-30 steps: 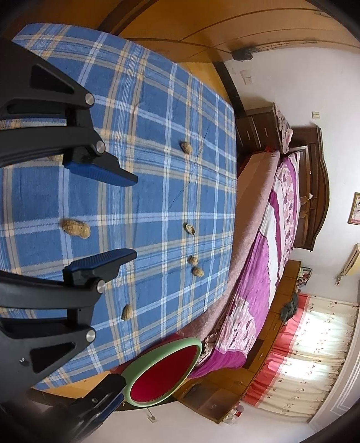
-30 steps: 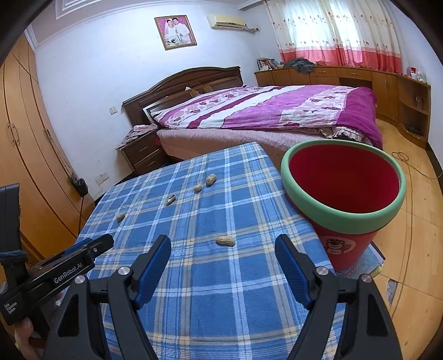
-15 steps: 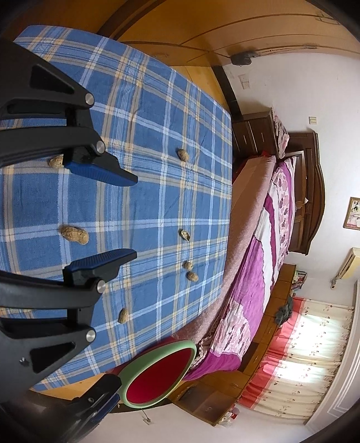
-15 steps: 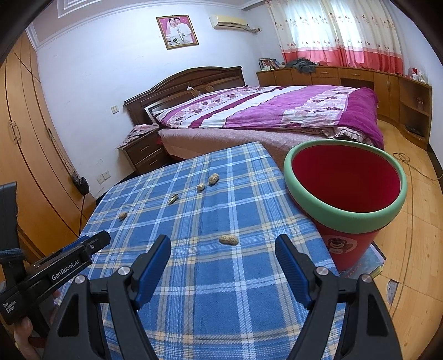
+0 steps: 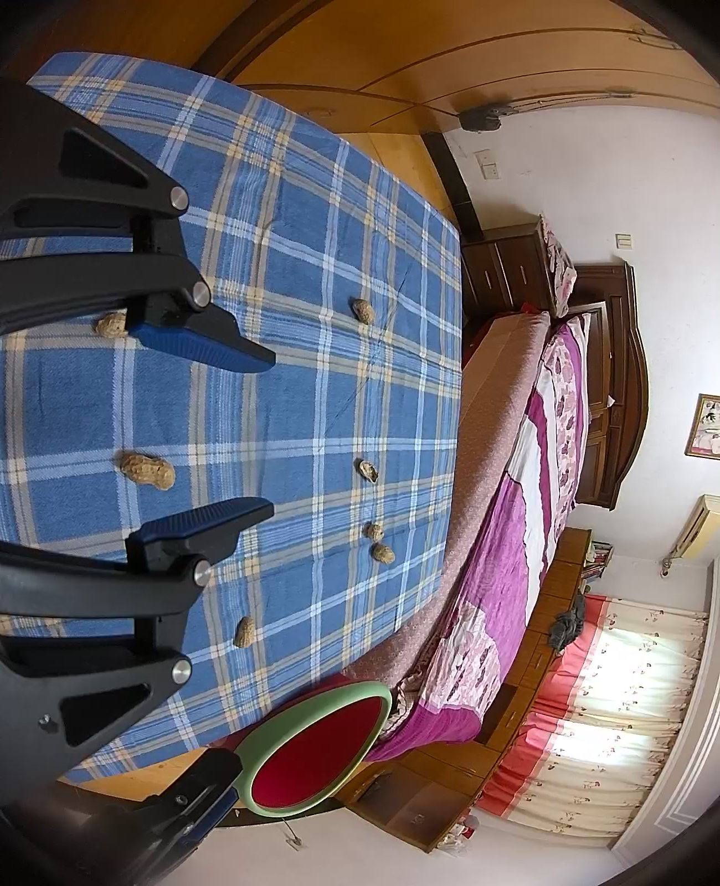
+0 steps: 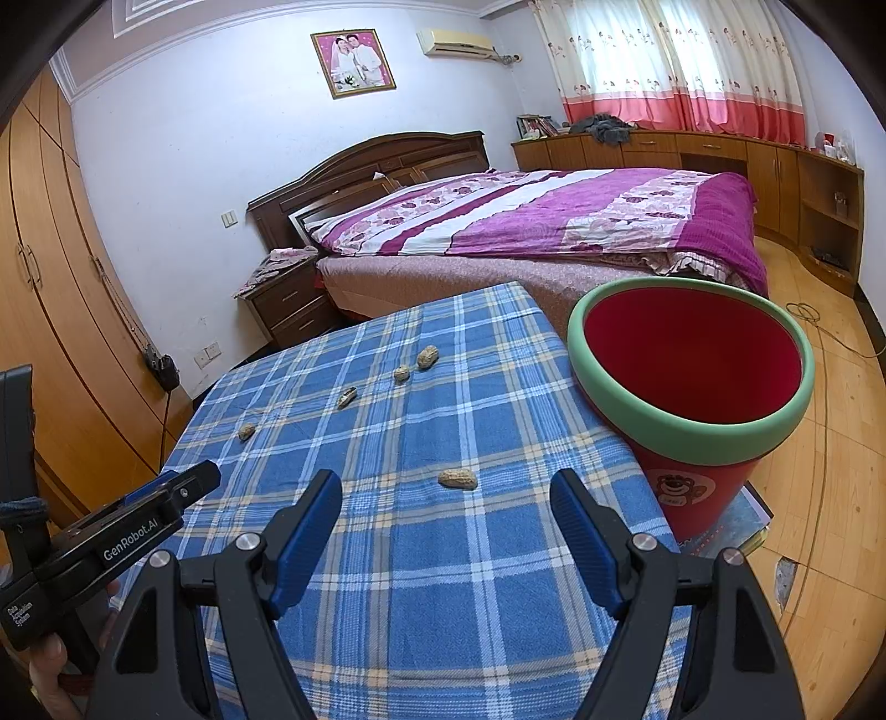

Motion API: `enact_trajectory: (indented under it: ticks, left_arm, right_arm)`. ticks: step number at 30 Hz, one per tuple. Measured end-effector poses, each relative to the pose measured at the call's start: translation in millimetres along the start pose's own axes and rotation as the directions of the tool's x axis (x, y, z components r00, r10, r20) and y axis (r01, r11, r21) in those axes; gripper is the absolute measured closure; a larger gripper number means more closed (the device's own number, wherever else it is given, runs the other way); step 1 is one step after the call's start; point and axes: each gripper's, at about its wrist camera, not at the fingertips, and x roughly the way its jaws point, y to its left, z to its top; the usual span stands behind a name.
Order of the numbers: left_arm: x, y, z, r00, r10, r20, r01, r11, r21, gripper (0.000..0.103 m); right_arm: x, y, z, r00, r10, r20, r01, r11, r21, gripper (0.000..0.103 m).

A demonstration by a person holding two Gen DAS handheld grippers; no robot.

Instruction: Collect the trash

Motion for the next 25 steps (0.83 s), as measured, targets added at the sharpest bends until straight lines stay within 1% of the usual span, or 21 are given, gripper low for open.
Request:
enact_trajectory:
  ticks: [12,25]
  left_arm:
    - [-4.0,4.5,5.7,1.000,0.003,0.012,-0.003,1.000,0.002,0.056]
    - [-4.2,2.9,4.7,1.000,0.002,0.011,-0.002,1.000,-0.001,0.056]
  right_arm:
    - [-1.1,2.8,-0.5,1.000,0.001,0.005,-0.001,1.000,-0.002,0.023]
    - [-1.3,3.3,-0.5,1.000,0.001,0.005,-0.001,1.000,-0.002,0.023]
